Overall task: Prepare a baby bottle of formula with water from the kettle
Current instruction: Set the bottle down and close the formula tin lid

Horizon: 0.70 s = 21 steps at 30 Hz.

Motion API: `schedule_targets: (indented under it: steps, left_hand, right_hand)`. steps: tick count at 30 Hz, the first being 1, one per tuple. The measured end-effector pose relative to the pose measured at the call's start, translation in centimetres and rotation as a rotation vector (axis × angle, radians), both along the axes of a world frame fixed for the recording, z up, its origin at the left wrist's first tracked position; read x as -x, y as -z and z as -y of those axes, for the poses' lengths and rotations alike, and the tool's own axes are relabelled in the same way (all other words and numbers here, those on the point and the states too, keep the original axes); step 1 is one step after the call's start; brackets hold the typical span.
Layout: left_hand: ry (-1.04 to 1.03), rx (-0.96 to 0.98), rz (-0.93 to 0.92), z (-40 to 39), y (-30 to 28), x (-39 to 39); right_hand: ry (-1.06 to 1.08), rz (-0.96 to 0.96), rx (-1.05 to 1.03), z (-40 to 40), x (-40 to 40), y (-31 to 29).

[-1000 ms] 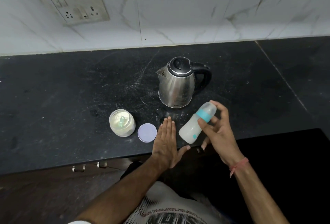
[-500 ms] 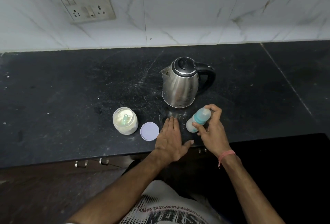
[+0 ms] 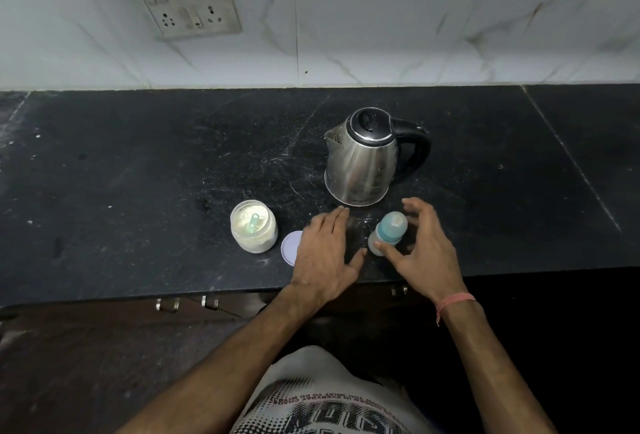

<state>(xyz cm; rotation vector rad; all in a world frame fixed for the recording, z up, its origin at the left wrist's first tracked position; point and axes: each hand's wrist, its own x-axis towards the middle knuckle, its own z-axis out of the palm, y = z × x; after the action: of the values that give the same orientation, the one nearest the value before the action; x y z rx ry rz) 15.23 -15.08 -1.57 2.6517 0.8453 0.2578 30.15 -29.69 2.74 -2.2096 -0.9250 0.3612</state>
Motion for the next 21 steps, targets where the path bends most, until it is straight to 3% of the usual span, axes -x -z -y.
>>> schedule_targets:
  steps: [4,7,11,14,21]
  left_hand:
    - [-0.156,-0.088,0.115,-1.7,-1.7,1.1]
    - [-0.3,-0.084,0.24,-3.4,-2.8,2.8]
    - [-0.562,-0.041,0.355,-5.9,-2.8,5.8]
    - [-0.723,0.078,0.412,-6.9,-2.2,8.0]
    - [-0.767,0.373,0.317,-7.8,0.5,10.7]
  right_hand:
    - [0.059,0.268,-0.005,-0.9,0.8,-2.5]
    - [-0.042,0.355,-0.05,-2.5,2.6,-3.6]
    - [-0.262,0.311,-0.033,-5.5,5.1,-2.1]
    - [-0.421,0.276,0.118,-8.0,6.3,0.5]
    - [-0.543,0.281,0.401,-12.6,8.7,4.8]
